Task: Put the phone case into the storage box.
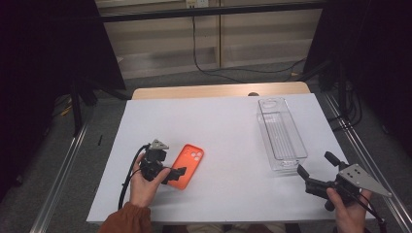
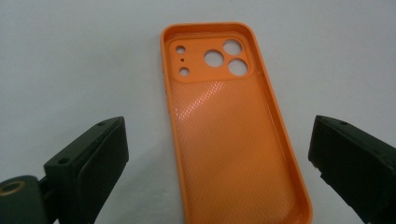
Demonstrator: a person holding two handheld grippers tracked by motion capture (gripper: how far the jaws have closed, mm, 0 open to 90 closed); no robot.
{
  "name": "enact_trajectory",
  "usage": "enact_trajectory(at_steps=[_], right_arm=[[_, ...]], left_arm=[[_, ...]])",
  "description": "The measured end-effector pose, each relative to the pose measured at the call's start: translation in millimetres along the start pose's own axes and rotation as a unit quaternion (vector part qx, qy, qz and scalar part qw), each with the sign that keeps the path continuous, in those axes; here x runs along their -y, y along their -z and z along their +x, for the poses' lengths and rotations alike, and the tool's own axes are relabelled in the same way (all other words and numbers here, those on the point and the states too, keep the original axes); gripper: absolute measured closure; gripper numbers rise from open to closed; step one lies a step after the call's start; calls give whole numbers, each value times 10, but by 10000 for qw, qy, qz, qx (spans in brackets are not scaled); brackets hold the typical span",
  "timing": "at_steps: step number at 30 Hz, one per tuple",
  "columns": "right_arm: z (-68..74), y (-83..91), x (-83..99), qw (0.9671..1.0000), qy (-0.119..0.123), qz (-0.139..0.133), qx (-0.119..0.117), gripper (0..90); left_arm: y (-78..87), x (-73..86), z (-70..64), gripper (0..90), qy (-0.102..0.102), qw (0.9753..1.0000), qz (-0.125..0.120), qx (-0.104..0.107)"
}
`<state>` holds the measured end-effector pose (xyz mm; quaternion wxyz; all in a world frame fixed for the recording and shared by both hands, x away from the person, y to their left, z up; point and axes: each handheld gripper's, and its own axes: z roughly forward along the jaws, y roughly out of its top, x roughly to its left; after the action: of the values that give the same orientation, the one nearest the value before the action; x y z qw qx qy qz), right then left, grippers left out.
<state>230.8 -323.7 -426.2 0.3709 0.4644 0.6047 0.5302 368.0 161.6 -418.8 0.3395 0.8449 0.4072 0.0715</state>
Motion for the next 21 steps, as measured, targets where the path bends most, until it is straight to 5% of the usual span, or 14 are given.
enact_trajectory(at_steps=[11, 21], right_arm=[[-1, -6, 2, 10000, 4, 16, -10, 2], [-2, -10, 5, 10000, 1, 21, -17, 2]], left_arm=[[-199, -99, 0, 50, 33, 9995, 322, -55], [-333, -182, -80, 49, -147, 9985, 498, -162]])
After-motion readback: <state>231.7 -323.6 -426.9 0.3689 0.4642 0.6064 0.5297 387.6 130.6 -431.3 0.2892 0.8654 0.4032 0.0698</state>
